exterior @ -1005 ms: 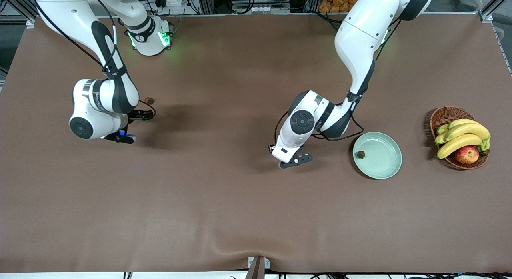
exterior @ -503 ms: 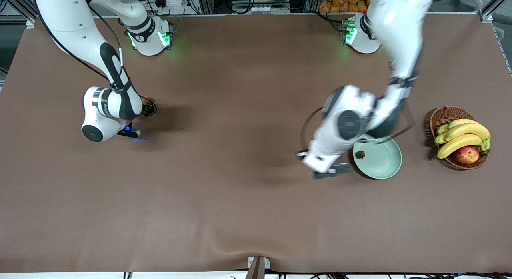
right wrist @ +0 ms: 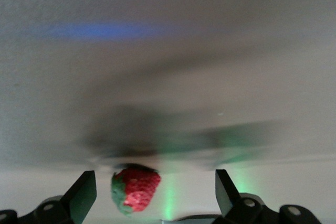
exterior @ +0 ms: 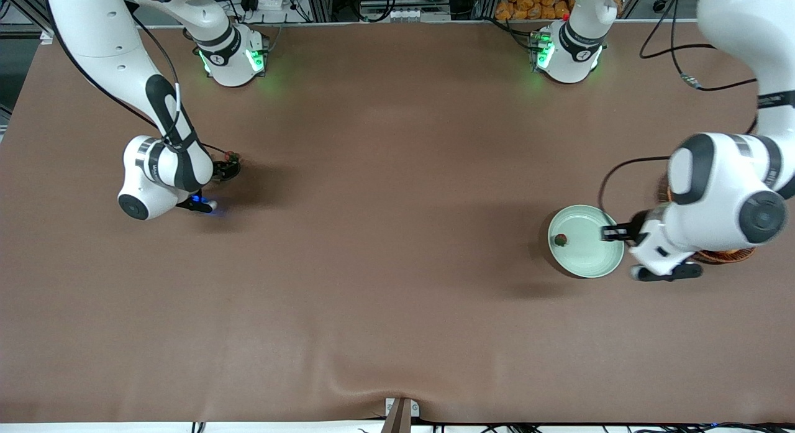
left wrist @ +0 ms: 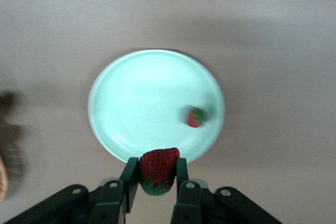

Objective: Collect all strawberries into plate
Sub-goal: 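Place the strawberry on the plate while the right gripper lifts the third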

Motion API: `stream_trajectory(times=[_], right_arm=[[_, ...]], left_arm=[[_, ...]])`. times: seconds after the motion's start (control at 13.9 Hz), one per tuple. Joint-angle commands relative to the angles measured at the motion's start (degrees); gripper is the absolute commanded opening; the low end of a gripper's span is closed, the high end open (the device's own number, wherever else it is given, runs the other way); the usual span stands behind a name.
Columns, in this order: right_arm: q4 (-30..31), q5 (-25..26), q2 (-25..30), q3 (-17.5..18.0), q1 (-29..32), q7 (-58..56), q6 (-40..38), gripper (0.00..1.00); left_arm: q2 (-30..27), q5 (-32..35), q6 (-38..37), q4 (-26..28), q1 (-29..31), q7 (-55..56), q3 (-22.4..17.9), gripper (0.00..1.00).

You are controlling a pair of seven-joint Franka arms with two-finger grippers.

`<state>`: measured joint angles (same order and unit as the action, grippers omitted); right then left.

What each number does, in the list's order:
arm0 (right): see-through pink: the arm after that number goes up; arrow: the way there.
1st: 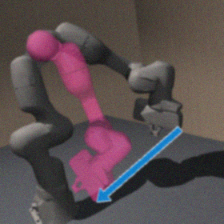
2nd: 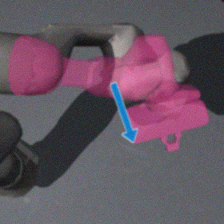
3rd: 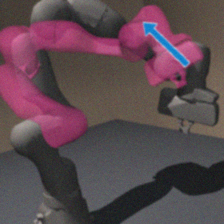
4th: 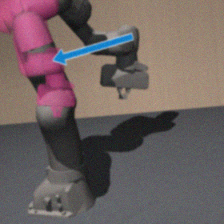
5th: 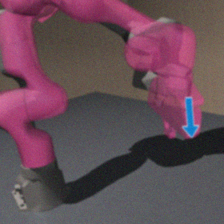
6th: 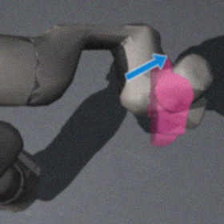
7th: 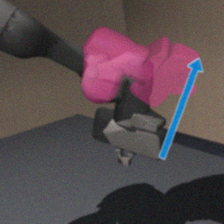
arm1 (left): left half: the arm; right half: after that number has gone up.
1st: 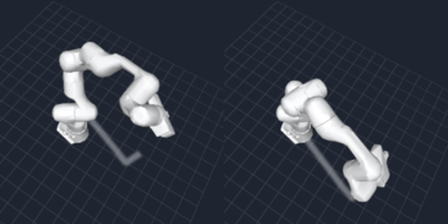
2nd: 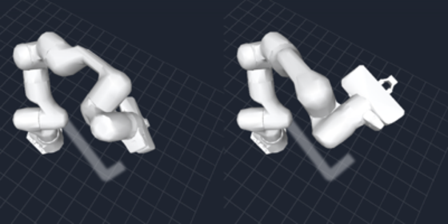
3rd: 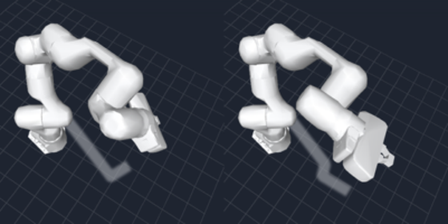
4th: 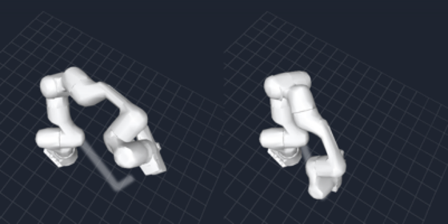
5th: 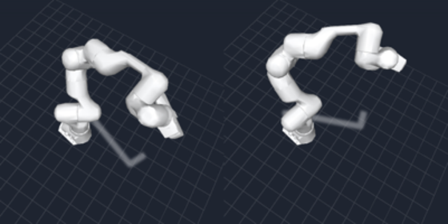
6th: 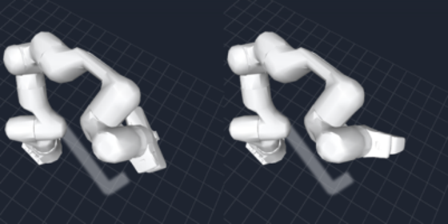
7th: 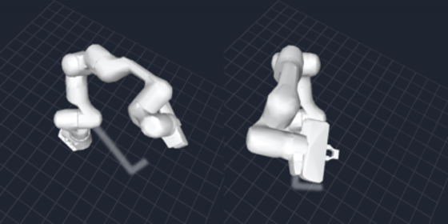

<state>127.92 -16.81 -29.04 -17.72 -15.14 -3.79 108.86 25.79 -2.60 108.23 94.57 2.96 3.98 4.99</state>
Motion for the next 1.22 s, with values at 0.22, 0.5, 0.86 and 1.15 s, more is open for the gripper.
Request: stream_trajectory(times=[0.22,0.5,0.86,1.15], right_arm=[[1.63,-2.79,0.92,2.07,0.55,-0.87,0.21,1.00],[2.15,-2.79,1.35,2.07,0.73,-1.05,0.12,0.92],[2.33,-2.79,2.58,2.07,1.17,-1.13,-1.89,0.01],[1.46,-2.79,4.08,1.90,1.52,-1.13,-2.34,0.00]], left_arm=[[2.86,3.38,19.46,11.68,0.56,-0.81,0.72,0.00],[1.74,4.09,18.44,12.22,1.51,0.24,0.72,1.00],[-8.01,4.01,4.04,7.49,1.09,2.34,2.65,1.00],[-12.41,4.09,-7.74,-0.07,1.08,10.33,5.99,1.00]])
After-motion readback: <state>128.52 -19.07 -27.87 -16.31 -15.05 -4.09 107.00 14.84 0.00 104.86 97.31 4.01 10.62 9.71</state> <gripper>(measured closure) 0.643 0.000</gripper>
